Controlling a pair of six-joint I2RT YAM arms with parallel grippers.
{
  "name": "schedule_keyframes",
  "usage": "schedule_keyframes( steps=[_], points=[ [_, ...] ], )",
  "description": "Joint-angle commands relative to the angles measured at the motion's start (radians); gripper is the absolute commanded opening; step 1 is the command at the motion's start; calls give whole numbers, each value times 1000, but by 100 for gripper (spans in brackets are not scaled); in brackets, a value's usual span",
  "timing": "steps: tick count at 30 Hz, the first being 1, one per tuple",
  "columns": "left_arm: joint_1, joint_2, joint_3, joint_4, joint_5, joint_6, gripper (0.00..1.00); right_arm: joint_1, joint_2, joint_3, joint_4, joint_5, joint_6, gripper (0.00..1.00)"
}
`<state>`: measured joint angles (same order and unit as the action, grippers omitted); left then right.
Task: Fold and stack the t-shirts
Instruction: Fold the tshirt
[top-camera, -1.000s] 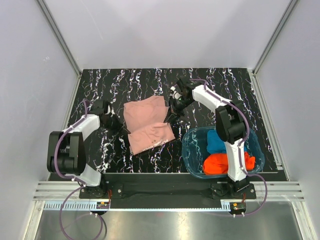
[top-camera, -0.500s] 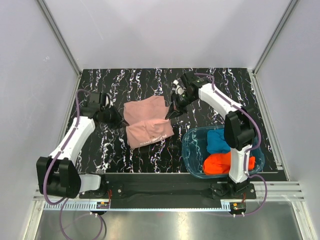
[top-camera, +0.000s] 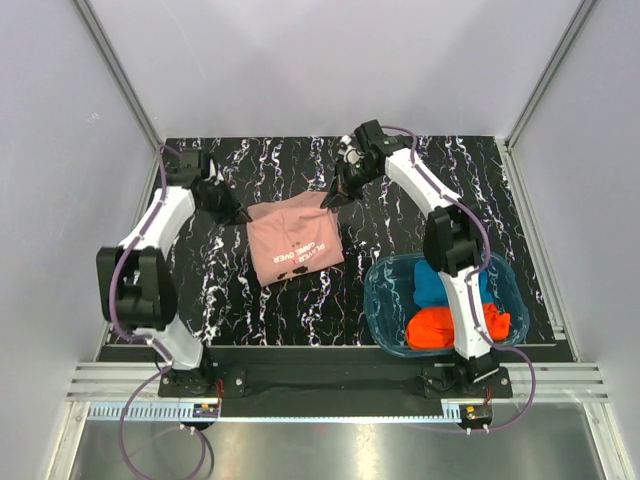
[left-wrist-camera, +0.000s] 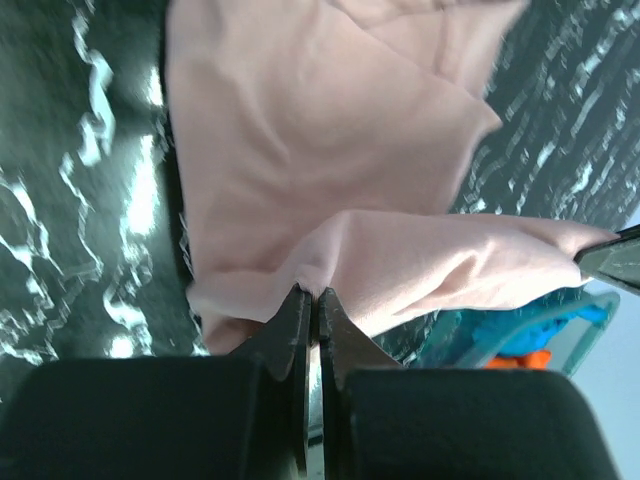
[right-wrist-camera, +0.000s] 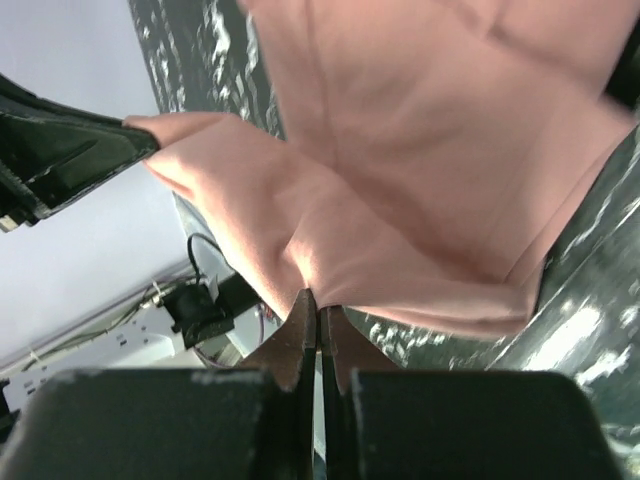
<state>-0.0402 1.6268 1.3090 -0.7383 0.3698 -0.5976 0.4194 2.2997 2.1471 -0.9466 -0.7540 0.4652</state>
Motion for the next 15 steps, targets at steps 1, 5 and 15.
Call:
schedule_keyframes(
  steps=[1,5,15],
  points=[
    [37,56,97,33,24,54,0,-22,82,126,-1,-41,27,0],
    [40,155,196,42,34,71,0,-36,187,270,-9,-67,47,0],
    [86,389,398,132,87,22,9,-64,363,395,363,-146,297,10]
  ],
)
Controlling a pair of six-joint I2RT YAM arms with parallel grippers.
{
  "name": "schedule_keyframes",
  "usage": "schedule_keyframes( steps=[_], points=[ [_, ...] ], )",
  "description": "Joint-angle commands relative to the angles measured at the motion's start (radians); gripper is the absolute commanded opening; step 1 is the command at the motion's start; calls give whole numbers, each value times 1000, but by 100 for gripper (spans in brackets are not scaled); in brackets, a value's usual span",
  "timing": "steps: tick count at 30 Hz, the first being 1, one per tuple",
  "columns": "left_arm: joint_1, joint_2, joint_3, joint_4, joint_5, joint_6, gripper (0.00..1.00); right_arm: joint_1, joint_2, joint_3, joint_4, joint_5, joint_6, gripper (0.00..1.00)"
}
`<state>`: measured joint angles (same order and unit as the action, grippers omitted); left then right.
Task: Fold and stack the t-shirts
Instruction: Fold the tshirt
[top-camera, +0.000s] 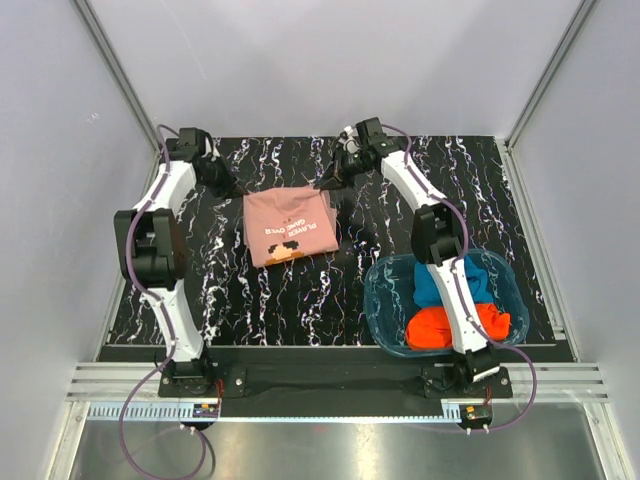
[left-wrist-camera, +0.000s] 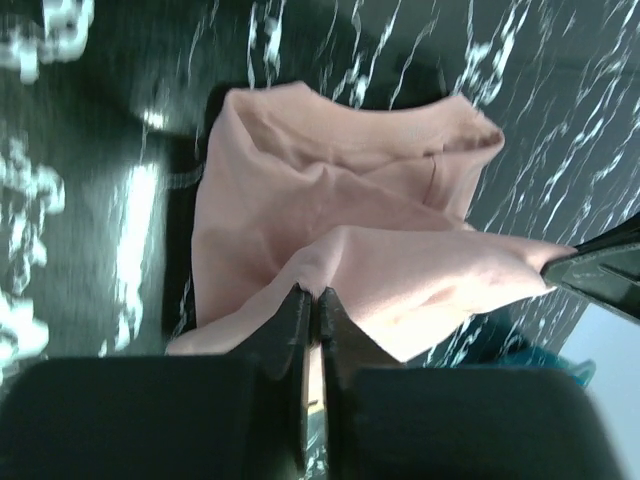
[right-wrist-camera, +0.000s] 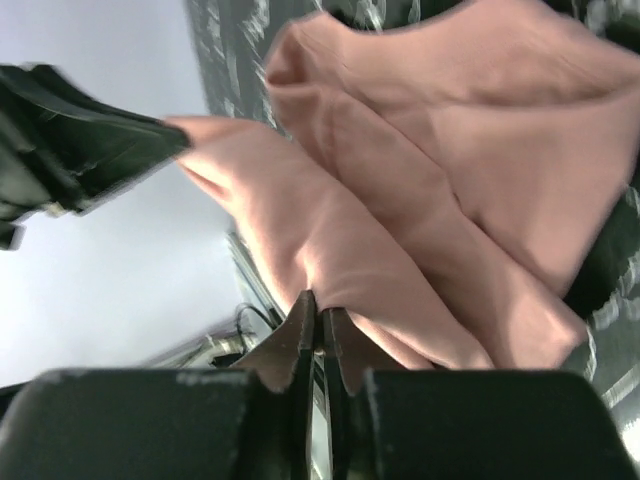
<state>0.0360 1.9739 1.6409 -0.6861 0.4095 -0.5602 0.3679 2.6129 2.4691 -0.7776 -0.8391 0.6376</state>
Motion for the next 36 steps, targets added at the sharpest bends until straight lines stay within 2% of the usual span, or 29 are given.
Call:
schedule_keyframes(
  steps=[1,3,4,6,8,9,11,12,14,15,16,19,22,26,30,36],
  points=[
    [13,95,85,89,54,-24,15,-15,71,91,251,-64,146,10],
    [13,156,160,102,45,-24,26,-18,137,135,341,-81,245,17],
    [18,211,190,99,48,-21,35,-26,162,151,418,-93,281,28],
    [19,264,306,102,37,-12,40,-37,222,237,448,-91,341,32],
    [18,324,423,48,20,14,48,-58,222,260,419,-60,332,41],
    [18,335,535,19,8,23,48,-64,182,237,411,-36,300,42],
    [16,292,570,8,-18,46,49,-86,106,151,399,-23,243,52],
    [16,254,509,23,-30,49,50,-90,86,130,377,-18,219,57],
    [16,192,432,58,-47,65,56,-96,56,105,276,-12,144,59],
    [16,139,383,68,-38,69,58,-96,33,103,183,14,57,59],
    [16,123,320,71,-29,78,58,-96,24,96,155,18,24,59],
    [15,65,175,82,20,108,59,-92,-20,35,116,17,-64,61],
    [13,5,36,152,26,146,61,-81,-27,51,104,18,-160,69],
    [22,-46,-99,291,31,183,63,-61,4,60,190,17,-239,75],
    [39,-30,-142,393,77,198,64,-50,58,119,293,18,-266,80],
    [67,23,-142,493,144,195,65,-35,110,151,388,29,-277,75]
  ],
)
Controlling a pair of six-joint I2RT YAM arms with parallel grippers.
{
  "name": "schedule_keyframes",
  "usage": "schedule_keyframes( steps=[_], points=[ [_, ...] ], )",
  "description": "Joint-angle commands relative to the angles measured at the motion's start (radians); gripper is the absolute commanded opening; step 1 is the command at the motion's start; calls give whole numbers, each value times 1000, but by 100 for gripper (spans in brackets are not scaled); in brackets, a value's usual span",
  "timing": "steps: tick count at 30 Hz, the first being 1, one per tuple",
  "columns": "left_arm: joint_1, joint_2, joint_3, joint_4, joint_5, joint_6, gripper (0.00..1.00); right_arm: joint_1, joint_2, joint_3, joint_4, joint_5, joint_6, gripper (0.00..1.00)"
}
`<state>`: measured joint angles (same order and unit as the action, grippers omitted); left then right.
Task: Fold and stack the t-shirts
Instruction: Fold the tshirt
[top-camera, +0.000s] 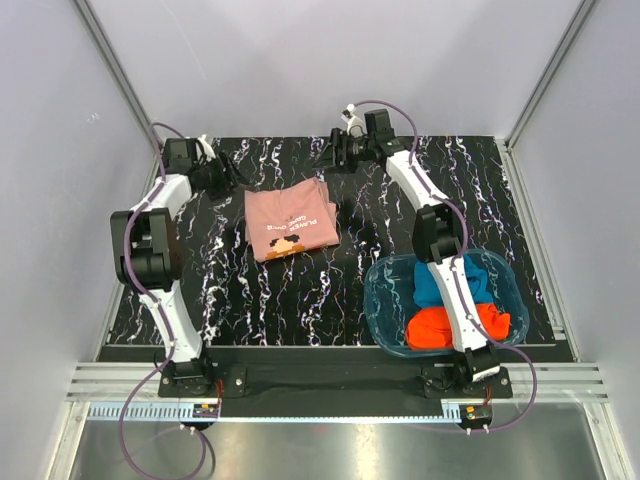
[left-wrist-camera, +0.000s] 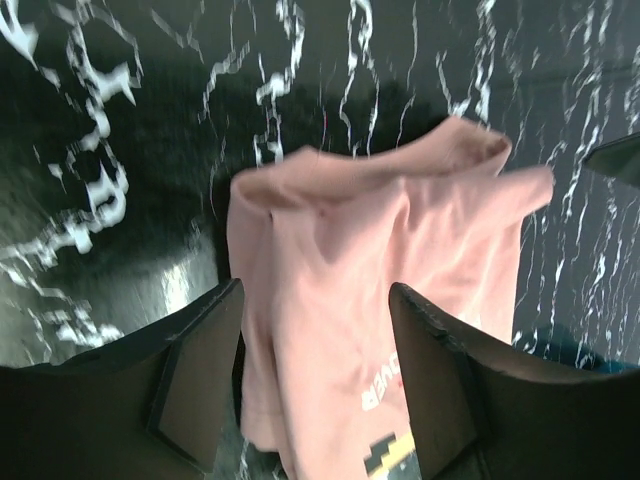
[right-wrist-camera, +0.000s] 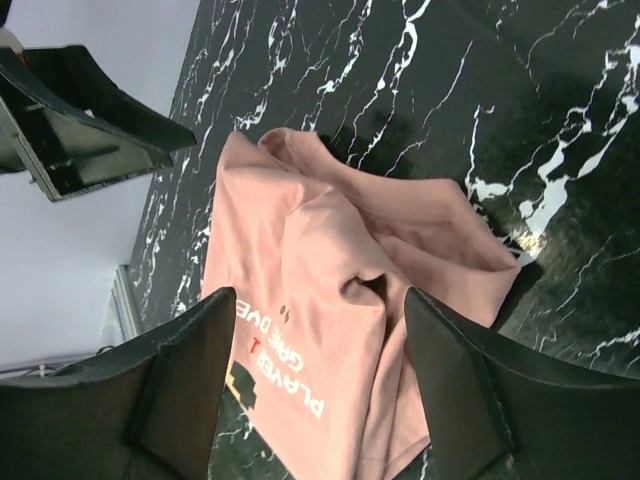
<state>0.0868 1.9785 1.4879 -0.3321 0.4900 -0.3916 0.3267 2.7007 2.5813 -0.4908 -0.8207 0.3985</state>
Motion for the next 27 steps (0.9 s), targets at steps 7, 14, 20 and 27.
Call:
schedule_keyframes(
  steps=[7,14,20,27],
  points=[
    [34,98,38,172,146,37,65,25,68,28,106,54,-52,68],
    [34,121,0,235,205,10,64,55,85,36,93,64,-72,66],
    [34,155,9,255,226,-12,63,64,77,27,101,81,-64,64],
    [34,178,20,275,259,-41,56,71,64,2,115,78,-44,61]
  ],
)
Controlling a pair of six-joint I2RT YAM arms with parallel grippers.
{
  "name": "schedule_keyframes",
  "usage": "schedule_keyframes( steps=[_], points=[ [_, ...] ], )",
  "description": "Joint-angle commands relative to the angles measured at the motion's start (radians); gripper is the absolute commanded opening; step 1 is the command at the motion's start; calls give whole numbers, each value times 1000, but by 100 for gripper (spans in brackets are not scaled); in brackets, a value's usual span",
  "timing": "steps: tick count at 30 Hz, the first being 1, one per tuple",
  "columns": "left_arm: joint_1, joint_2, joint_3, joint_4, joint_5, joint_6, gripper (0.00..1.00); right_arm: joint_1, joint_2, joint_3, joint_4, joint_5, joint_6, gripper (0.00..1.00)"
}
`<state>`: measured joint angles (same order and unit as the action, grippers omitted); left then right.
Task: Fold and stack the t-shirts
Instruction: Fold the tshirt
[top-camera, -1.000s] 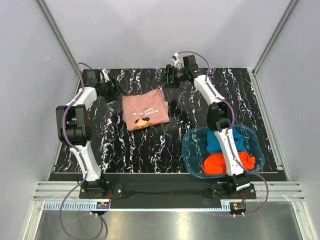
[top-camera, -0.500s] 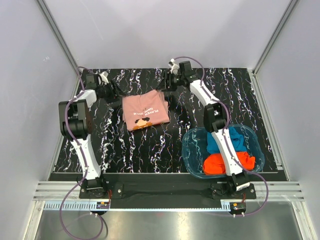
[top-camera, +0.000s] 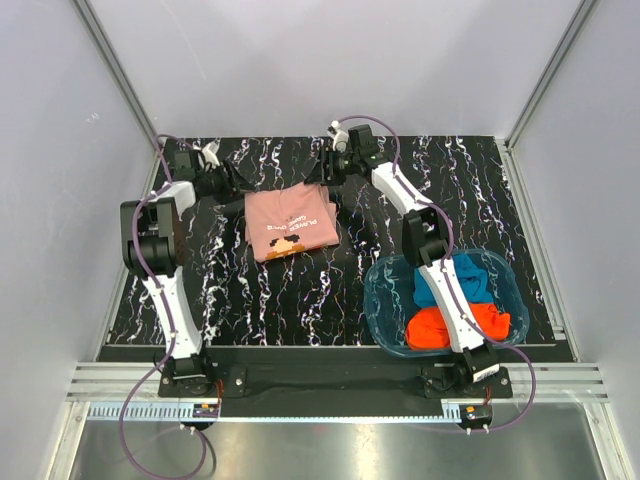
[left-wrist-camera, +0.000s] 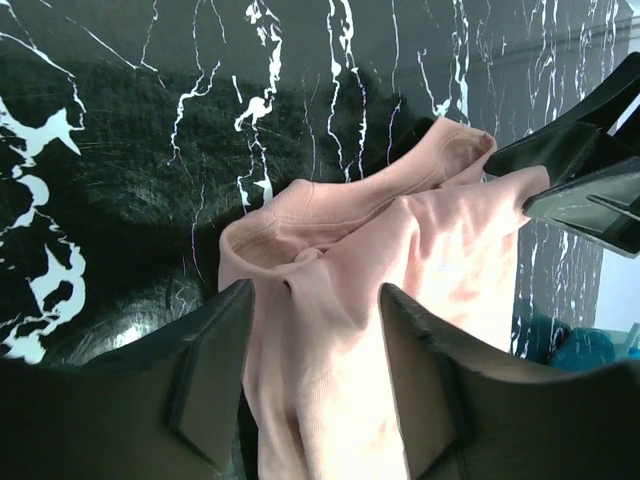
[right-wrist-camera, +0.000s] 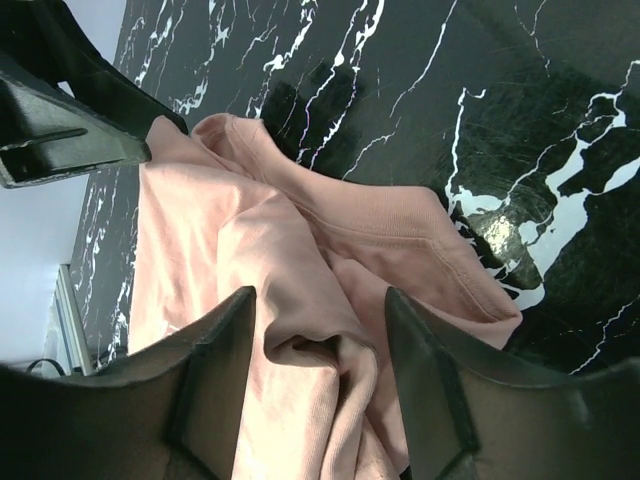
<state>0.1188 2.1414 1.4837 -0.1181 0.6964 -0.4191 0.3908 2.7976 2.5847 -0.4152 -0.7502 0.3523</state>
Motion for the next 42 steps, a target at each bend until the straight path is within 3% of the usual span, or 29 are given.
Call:
schedule_keyframes(
  steps=[1,2,10,13,21,36,39,42],
  points=[
    [1,18,24,69,58,-20,54,8,-33,-1,41,9,8,55],
    [2,21,24,72,67,-23,51,6,-33,-1,42,12,22,40],
    [2,-27,-8,112,101,-64,5,2,-87,-8,35,61,57,1],
    [2,-69,-42,115,84,-75,0,-9,-142,-55,30,86,68,0],
    [2,-106,-53,156,72,-119,0,-23,-259,-163,65,92,71,0],
    [-30,109,168,163,98,-196,1,-73,-144,-94,102,95,135,2],
    [-36,153,208,156,74,-208,6,-84,-112,-75,133,95,152,6],
    [-36,184,239,155,31,-227,19,-99,-38,9,128,86,165,19]
  ],
)
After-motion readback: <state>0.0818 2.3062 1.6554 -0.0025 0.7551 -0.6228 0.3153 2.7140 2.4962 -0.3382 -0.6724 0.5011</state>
